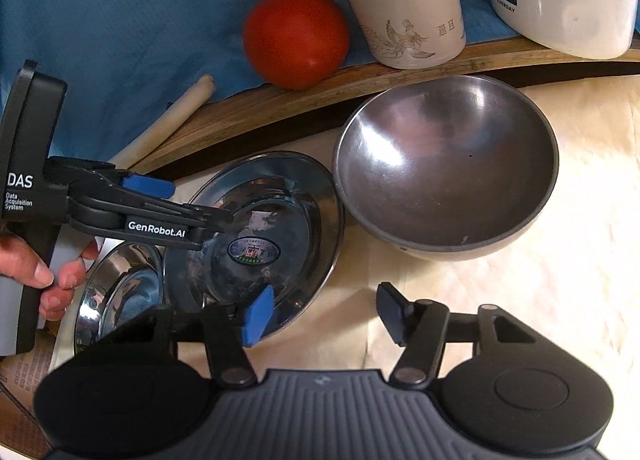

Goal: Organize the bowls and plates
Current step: 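Lift the logo plate with the right gripper and carry it to the stack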

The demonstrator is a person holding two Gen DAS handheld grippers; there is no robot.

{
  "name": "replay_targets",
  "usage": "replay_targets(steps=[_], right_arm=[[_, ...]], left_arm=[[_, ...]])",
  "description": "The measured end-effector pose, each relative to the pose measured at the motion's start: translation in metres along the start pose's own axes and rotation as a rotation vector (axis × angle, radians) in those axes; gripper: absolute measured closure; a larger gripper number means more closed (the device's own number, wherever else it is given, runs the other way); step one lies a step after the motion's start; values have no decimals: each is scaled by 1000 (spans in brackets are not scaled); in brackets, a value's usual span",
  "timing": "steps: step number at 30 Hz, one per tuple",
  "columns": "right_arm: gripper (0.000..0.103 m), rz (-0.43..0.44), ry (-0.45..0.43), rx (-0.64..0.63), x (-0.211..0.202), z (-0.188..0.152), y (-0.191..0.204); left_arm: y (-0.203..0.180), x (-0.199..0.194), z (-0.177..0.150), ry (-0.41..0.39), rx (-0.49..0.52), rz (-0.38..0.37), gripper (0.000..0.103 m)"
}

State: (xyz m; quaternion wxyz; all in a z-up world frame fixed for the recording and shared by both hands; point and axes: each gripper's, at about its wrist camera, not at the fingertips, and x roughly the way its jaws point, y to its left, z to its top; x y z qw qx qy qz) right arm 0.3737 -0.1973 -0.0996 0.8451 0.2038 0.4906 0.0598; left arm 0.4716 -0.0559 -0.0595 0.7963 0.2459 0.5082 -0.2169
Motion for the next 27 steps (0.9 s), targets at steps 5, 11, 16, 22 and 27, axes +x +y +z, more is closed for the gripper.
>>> replay_targets(steps=[5,11,16,22,27], right_arm=[[51,-3,3,0,0,-1,-1],[57,-5,1,0,0,-1,-1],[73,19,3,-3,-1,-1,0],[83,3,12,-1,-2,0,4],[84,9,29,33,-8,-1,-2]], left_arm=[[2,-2,0,6,-11,-49,45],[4,0,-3,12,-30,-83,57],[7,-5,-2,15,-50,-107,67],[7,-8,-3,12,-52,-111,71],[11,-13,-4,18,-76,-133,74]])
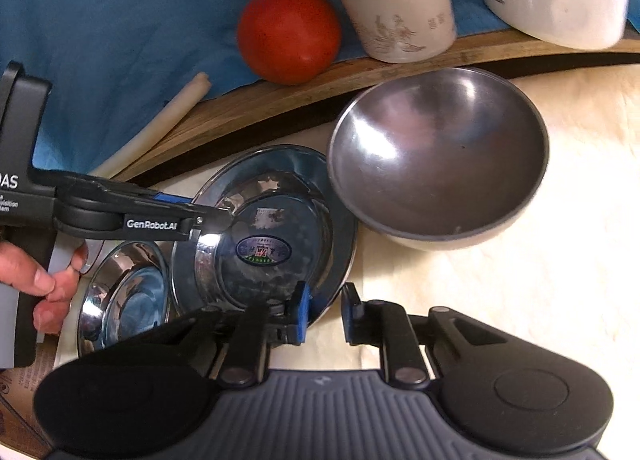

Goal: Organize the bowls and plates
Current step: 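Lift the logo plate with the right gripper and carry it to the stack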

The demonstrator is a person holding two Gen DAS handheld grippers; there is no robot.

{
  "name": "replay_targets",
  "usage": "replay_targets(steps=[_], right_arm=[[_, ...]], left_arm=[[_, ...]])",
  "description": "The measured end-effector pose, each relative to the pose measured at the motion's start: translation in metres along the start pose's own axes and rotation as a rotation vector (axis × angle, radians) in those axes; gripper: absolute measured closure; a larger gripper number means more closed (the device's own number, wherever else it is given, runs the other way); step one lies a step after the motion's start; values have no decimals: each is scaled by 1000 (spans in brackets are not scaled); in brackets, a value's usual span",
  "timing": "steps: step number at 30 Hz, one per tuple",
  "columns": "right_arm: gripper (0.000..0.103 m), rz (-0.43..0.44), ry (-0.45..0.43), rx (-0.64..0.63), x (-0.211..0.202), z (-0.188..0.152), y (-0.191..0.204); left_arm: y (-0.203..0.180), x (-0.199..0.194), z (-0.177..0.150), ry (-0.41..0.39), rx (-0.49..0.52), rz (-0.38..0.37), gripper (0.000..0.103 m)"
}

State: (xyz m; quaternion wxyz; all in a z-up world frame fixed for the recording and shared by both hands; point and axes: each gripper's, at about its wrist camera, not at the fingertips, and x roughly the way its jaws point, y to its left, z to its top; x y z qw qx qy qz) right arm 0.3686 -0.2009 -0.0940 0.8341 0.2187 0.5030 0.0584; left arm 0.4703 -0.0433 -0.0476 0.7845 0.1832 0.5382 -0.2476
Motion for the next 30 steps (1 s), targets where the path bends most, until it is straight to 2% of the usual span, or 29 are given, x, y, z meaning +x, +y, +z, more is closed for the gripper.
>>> replay_targets(steps=[8,20,30], right_arm=[[86,31,26,44,-7,2,-11],[88,38,48,20,-25,-3,-13],[88,22,26,-9,-37,-9,-3]], left_arm=[[-1,-14,-4,10,-30,1,74],[6,-23,-26,11,-101,15,74],[6,-26,-35,-39,-135,14,74]])
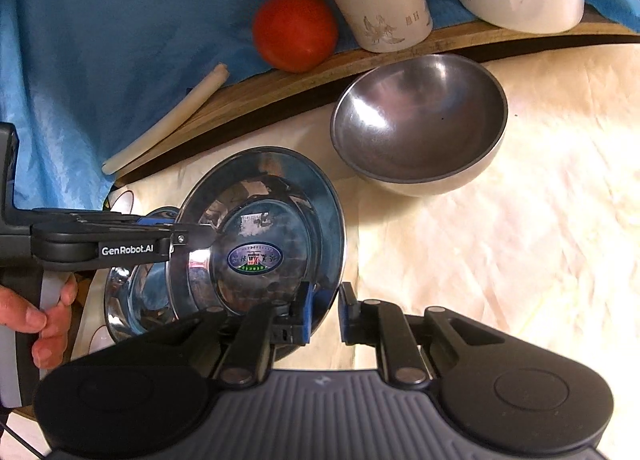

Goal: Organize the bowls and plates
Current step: 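Lift the logo plate with the right gripper and carry it to the stack, then lower the logo plate onto the stacked plates and open the right gripper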

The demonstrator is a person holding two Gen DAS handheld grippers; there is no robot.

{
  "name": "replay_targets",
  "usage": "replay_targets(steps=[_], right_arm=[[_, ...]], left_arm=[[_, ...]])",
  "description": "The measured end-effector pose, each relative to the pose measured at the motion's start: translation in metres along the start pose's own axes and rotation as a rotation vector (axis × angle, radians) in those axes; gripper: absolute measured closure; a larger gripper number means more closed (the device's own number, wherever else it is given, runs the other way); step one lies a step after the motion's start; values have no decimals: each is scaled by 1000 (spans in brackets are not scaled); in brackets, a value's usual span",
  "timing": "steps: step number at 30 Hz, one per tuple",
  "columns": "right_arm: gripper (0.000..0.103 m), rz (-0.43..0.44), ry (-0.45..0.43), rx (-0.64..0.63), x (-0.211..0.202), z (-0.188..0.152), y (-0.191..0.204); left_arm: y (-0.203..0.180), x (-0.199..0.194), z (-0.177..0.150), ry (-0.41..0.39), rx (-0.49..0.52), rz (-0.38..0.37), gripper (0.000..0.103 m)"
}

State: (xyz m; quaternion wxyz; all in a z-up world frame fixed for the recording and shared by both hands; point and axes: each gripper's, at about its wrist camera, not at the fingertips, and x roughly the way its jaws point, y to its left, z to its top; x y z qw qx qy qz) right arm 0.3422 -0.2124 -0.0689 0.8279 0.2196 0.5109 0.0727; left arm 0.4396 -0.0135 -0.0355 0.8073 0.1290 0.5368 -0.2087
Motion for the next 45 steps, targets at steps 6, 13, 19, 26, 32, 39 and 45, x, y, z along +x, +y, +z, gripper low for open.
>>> replay_targets(steps=[6,13,19,26,32,39,45], right_arm=[[88,0,-10,-32,-8,2,6],[88,35,-5,-133,-4,18,35],[88,103,36,-248,14,28,72],[88,161,85,-347,36,33,106],[88,183,115,-402,50,32,125],[88,178,130,-431,59,33,132],[88,156,134,-453,64,34,136]], left_arm=[[-3,-1,-11,-34,-29,26,74],[14,-23,-33,-63,-157,79,74],[44,-44,-52,-75,-279,150,74],[71,-53,-76,-64,-393,212,74],[84,-56,-89,-51,-445,241,74],[91,-54,-93,-37,-461,256,74],[92,-46,-92,-20,-458,262,74]])
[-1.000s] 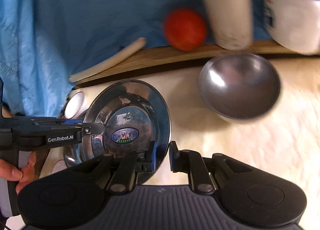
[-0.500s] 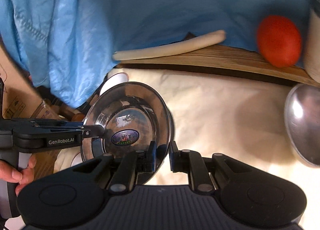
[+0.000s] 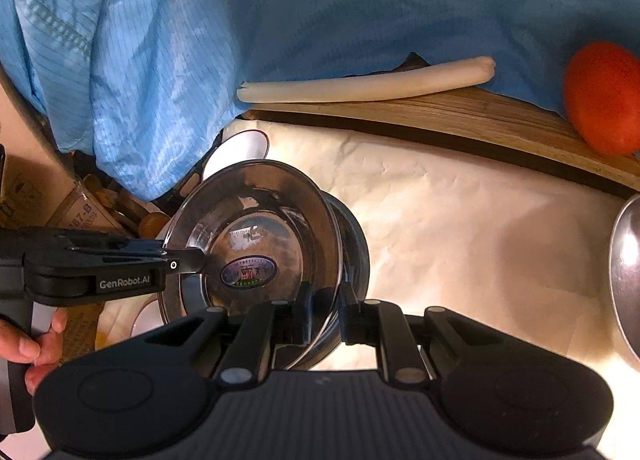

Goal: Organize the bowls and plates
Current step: 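Lower the logo plate onto the stacked plates and open the right gripper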

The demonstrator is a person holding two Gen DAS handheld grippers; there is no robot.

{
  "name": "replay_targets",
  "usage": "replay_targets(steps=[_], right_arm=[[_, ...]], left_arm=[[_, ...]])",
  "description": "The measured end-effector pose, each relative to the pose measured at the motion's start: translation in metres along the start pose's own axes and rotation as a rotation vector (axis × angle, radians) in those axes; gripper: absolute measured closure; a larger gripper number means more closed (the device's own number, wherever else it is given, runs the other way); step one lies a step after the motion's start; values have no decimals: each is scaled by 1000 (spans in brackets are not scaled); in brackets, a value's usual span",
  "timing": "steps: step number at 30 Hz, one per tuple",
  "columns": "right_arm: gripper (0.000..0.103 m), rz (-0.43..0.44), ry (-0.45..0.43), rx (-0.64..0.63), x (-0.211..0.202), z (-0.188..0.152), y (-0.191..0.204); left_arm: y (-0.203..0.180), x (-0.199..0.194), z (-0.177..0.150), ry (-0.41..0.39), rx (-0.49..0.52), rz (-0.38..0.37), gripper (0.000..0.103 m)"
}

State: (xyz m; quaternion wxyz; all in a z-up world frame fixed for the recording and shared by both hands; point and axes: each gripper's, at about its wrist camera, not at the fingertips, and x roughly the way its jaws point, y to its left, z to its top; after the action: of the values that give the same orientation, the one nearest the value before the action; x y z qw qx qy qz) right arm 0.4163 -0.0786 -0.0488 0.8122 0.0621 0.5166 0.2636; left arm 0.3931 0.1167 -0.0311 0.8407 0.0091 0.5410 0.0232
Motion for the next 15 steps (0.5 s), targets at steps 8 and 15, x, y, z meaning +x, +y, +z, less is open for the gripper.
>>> replay_targets(steps=[8,15], right_arm=[[88,-10,26,-3,7,1,1],[88,-9,42,0,11,0,0]], left_arm=[[-3,9,3,9,26,14,73],[-13,7,2,20,79,42,70]])
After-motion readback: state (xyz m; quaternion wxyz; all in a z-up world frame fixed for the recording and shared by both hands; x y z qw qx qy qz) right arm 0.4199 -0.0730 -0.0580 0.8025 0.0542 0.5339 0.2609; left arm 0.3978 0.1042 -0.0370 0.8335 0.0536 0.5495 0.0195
